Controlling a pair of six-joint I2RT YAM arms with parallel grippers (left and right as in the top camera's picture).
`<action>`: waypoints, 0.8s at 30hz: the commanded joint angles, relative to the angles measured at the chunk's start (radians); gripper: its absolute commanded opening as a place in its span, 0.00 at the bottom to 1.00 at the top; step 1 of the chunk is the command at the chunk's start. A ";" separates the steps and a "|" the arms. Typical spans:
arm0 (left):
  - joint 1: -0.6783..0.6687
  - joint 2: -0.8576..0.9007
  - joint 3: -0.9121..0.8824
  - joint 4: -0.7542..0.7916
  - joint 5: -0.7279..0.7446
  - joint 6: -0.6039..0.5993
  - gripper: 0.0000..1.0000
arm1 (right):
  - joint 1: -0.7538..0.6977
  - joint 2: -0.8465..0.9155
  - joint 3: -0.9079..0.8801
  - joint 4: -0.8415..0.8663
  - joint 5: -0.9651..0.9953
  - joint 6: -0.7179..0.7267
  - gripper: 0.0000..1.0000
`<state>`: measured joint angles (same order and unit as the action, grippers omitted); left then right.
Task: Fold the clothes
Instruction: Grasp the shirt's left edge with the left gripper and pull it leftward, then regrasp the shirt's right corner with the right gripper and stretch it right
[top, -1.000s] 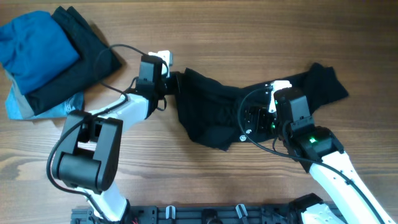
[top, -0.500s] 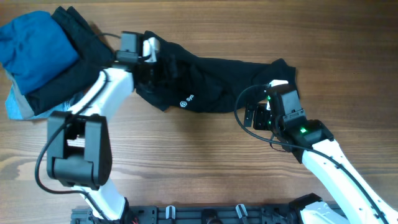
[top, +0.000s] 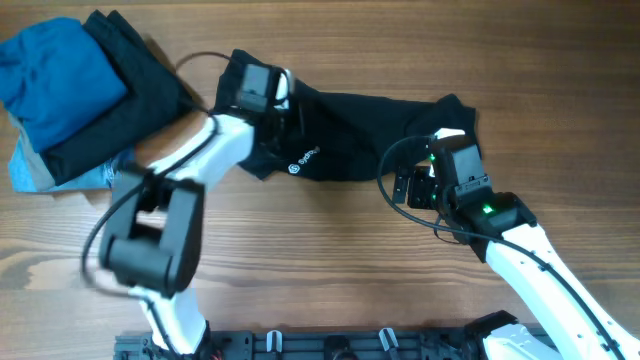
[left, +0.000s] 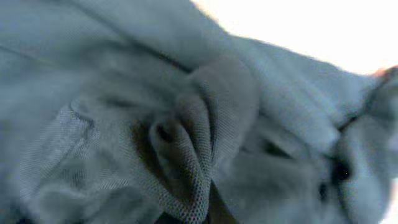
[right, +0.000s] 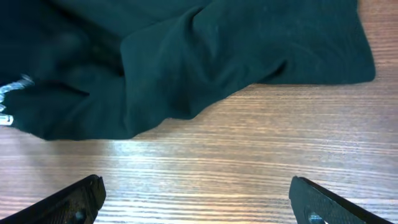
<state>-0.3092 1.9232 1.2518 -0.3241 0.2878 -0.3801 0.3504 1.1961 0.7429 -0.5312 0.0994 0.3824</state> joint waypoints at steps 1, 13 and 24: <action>0.019 -0.188 0.005 -0.187 -0.016 0.002 0.04 | -0.003 0.005 0.005 0.003 0.074 0.043 1.00; 0.019 -0.260 -0.100 -1.078 -0.061 0.092 0.04 | -0.270 0.189 0.005 0.189 -0.106 0.031 0.93; 0.019 -0.259 -0.271 -0.705 -0.053 0.076 0.10 | -0.266 0.496 0.005 0.802 -0.186 -0.121 0.92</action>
<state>-0.2886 1.6699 0.9859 -1.0481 0.2325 -0.3122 0.0788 1.6043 0.7444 0.2031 -0.0635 0.2817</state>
